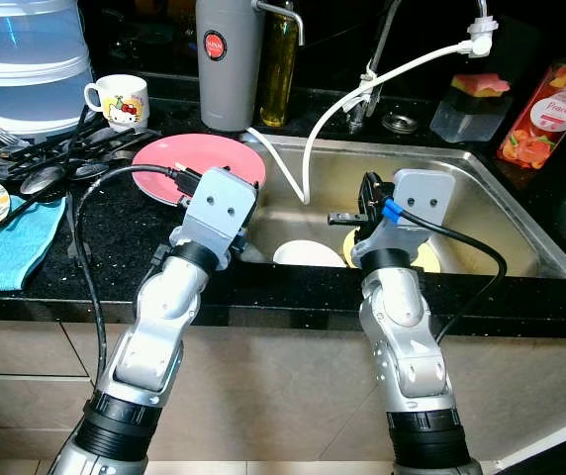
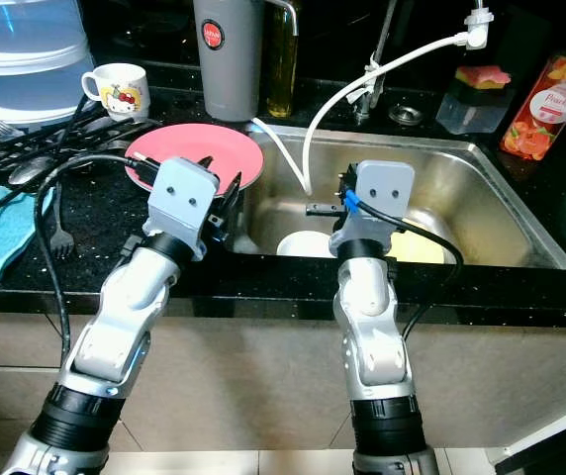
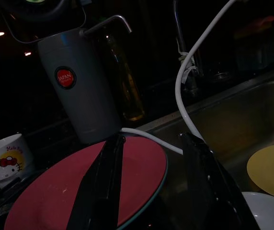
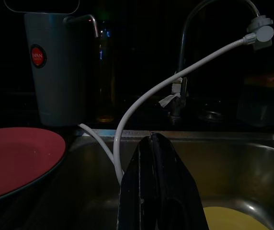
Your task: Kitchen organization
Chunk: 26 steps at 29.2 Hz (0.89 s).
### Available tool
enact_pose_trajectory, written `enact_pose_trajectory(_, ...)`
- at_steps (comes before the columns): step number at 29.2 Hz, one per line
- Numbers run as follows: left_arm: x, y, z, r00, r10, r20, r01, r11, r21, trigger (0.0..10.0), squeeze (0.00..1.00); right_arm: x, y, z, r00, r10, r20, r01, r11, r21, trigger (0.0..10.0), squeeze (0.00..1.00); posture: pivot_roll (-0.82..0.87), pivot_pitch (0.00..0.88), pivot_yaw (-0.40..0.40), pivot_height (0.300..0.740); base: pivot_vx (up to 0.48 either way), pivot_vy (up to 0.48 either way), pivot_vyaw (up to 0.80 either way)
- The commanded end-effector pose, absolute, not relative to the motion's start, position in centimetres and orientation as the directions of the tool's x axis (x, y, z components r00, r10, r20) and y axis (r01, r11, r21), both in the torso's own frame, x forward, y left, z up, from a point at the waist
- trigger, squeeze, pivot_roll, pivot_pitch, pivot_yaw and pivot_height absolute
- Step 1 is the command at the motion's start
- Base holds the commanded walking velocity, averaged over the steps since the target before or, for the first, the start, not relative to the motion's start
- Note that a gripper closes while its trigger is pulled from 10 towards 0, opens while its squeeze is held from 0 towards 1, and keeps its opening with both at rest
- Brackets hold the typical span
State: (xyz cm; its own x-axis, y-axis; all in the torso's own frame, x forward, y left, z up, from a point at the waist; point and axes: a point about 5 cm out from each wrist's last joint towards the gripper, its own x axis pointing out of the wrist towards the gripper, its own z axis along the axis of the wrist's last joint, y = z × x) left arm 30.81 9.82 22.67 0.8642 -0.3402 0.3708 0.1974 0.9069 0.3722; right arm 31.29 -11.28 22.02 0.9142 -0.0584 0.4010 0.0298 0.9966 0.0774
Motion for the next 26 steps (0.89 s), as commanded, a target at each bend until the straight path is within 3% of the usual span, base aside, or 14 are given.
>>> enact_pose_trajectory(1,30.7,9.3,22.6,0.853,-0.368,0.371,0.219,0.896,0.385,10.0,0.00,31.2,-11.4,21.7,0.917,-0.070,0.394,0.042,0.996,0.079,10.0,0.00,0.24,0.000,-0.073,0.740,0.000,0.000,0.00)
enact_pose_trajectory(16,30.7,9.7,22.1,0.865,-0.369,0.339,0.217,0.886,0.409,10.0,0.00,31.2,-11.4,21.5,0.918,-0.075,0.389,0.048,0.996,0.077,10.0,0.00,0.24,0.000,-0.064,0.740,0.000,0.000,0.00)
enact_pose_trajectory(22,31.6,10.3,21.2,0.922,-0.316,0.224,0.201,0.885,0.420,10.0,0.00,31.1,-11.4,21.4,0.918,-0.079,0.388,0.051,0.995,0.080,10.0,0.00,0.24,0.000,-0.053,0.740,0.000,0.000,0.00)
enact_pose_trajectory(23,32.1,10.7,21.4,0.941,-0.288,0.176,0.191,0.885,0.425,10.0,0.00,31.1,-11.6,21.4,0.917,-0.084,0.389,0.058,0.995,0.080,10.0,0.00,0.25,0.000,-0.047,0.740,0.000,0.000,0.00)
enact_pose_trajectory(26,32.4,11.0,23.7,0.931,-0.302,0.206,0.167,0.852,0.495,10.0,0.00,31.1,-11.8,21.4,0.915,-0.103,0.389,0.075,0.993,0.086,10.0,0.00,0.25,0.000,-0.041,0.740,0.000,0.000,0.00)
